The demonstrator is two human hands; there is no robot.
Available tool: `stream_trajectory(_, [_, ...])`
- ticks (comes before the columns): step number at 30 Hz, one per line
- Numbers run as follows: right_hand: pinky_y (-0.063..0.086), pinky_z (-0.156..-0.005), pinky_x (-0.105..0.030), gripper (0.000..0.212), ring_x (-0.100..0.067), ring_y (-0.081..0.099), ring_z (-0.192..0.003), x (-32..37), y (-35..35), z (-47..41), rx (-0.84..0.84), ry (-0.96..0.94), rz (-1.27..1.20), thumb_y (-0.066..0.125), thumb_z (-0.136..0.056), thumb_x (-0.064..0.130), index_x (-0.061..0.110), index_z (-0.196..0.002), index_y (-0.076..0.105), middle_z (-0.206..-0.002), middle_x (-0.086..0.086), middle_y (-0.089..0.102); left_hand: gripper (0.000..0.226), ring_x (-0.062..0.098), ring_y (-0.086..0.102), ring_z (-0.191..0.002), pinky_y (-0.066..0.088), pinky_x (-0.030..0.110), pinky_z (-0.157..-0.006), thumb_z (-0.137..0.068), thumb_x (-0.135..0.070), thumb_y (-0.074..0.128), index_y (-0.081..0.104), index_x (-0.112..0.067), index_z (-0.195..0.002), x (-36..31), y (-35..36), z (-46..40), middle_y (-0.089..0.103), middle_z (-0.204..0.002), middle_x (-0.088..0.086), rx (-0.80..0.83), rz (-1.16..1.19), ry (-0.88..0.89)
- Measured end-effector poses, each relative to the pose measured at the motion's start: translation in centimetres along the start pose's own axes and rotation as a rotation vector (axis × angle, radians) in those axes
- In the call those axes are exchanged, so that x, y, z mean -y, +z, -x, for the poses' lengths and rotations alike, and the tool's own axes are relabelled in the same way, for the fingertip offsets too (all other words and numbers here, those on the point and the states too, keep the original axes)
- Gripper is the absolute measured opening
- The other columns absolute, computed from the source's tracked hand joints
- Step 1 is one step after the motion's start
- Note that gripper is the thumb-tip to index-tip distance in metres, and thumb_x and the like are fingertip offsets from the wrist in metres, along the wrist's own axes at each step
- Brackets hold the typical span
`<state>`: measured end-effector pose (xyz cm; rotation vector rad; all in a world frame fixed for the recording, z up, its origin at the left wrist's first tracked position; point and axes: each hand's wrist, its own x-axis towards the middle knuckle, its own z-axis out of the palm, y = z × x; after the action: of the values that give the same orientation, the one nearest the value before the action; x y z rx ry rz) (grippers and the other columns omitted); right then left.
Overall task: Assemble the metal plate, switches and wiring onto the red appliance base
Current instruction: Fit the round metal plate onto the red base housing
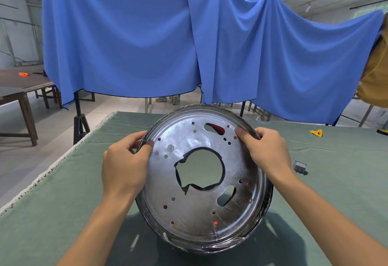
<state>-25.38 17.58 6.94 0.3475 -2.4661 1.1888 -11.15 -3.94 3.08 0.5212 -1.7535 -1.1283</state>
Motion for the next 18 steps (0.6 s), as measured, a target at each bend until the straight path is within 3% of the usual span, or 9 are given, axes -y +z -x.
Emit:
stream_trajectory(6, [0.033,-0.054,-0.032,0.048,-0.021,0.048,-0.059,-0.25,0.05,0.02,0.020,-0.023,-0.021,0.060,-0.086,0.054,0.009,-0.070,0.062,-0.053,0.003,0.051,0.027,0.020,0.066,-0.088,0.054,0.046,-0.081,-0.081,-0.019,0.069,0.072,-0.024,-0.107,-0.51,0.02,0.24,0.070,-0.087,-0.010,0.026,-0.015,-0.010])
stream_trajectory(10, [0.032,-0.055,-0.033,0.045,-0.025,0.047,-0.061,-0.39,0.08,-0.02,0.029,-0.015,-0.018,0.062,-0.085,0.052,0.008,-0.075,0.065,-0.052,0.003,0.047,0.038,0.016,0.067,-0.089,0.054,0.044,-0.082,-0.071,-0.033,0.058,0.072,-0.028,-0.105,-1.00,-0.06,0.42,0.071,-0.088,-0.014,0.045,-0.018,-0.013])
stream_trajectory(15, [0.034,-0.057,-0.033,0.045,-0.025,0.048,-0.063,-0.61,0.08,0.01,0.031,-0.016,-0.026,0.062,-0.084,0.051,0.008,-0.073,0.064,-0.053,0.003,0.049,0.039,0.014,0.066,-0.089,0.054,0.041,-0.084,-0.071,-0.033,0.059,0.072,-0.029,-0.107,-0.92,-0.01,0.44,0.063,-0.083,-0.029,0.047,-0.023,-0.002])
stream_trajectory(18, [0.035,-0.058,-0.034,0.047,-0.025,0.050,-0.064,-0.54,0.10,-0.02,0.031,-0.010,-0.023,0.062,-0.084,0.054,0.009,-0.075,0.066,-0.055,0.002,0.052,0.031,0.015,0.066,-0.092,0.053,0.042,-0.085,-0.079,-0.023,0.066,0.071,-0.027,-0.109,-0.47,-0.01,0.35,0.066,-0.086,-0.023,0.044,-0.026,0.005])
